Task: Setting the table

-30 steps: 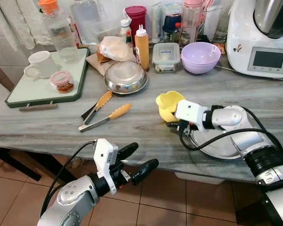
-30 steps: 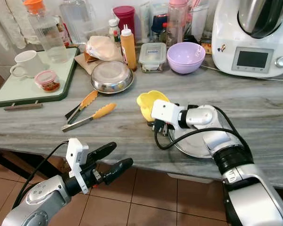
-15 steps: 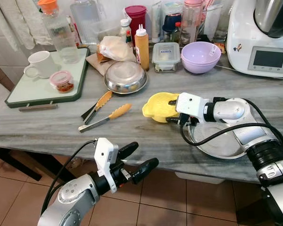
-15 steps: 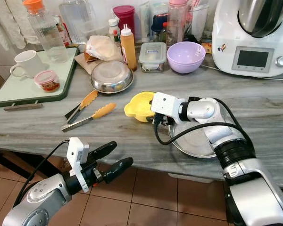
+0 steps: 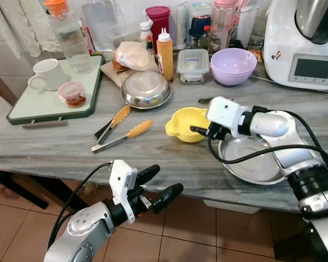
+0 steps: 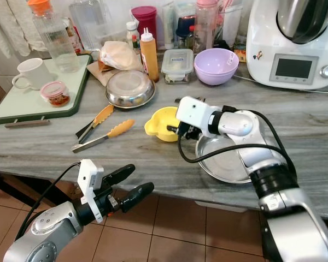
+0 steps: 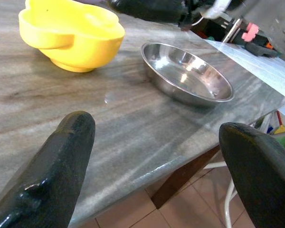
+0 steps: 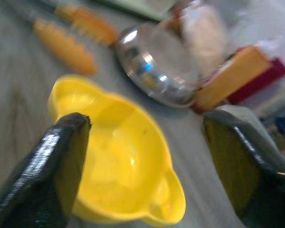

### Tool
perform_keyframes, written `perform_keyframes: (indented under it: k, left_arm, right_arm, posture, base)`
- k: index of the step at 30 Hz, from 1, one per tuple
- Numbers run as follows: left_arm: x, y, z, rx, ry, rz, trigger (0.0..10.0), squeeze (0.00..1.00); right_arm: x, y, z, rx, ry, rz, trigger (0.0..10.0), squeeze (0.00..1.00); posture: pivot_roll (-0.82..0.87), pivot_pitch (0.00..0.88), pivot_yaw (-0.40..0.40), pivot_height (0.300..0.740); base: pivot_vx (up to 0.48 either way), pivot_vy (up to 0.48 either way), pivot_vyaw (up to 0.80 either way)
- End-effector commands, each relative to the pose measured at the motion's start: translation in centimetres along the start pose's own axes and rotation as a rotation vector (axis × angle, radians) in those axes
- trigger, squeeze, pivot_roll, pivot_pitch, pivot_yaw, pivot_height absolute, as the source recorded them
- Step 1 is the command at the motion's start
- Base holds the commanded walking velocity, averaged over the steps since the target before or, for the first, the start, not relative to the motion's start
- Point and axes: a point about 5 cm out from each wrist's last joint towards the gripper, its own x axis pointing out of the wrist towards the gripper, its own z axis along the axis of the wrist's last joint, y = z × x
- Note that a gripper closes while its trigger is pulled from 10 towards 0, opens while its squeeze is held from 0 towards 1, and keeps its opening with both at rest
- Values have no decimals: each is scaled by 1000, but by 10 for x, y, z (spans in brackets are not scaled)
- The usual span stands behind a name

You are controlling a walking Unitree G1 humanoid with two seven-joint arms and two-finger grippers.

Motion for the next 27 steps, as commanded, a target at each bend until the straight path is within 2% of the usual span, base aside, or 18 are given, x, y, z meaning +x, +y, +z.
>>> perform_keyframes:
  k: [1, 4, 11, 15, 22, 27]
  left_arm:
    - [-3, 3, -1, 9, 6, 20, 10000, 0]
    - [-3, 3, -1, 3, 6, 18, 10000, 0]
    - [-3, 5, -1, 7, 15, 3, 10000, 0]
    - [-3, 5, -1, 7, 19, -4, 10000, 0]
    - [-3, 5, -1, 3, 23, -12, 10000, 0]
    - [-3, 5, -1, 2, 26, -17, 10000, 0]
  right_arm:
    - [-4, -1, 3, 25, -18, -44, 10000, 1000]
    - [-15, 8, 0, 81, -15, -82, 10000, 1000]
    - [-34, 26, 0, 106, 30, -60, 10000, 1000]
    - [-41, 28, -1, 124, 63, -53, 10000, 1000]
    - [-58, 38, -9, 138, 199, 33, 10000, 1000]
    - [-62, 41, -7, 171, 229, 66, 10000, 1000]
  posture:
    - [-169, 98, 106, 740]
    - [-181, 98, 110, 740]
    - [-199, 100, 122, 740]
    - [-206, 100, 127, 740]
    - [-215, 106, 133, 740]
    - [-218, 109, 138, 740]
  base:
    - [0, 0, 0]
    - [0, 0, 0]
    - [0, 0, 0]
    - [0, 0, 0]
    - [0, 0, 0]
    - [0, 0, 0]
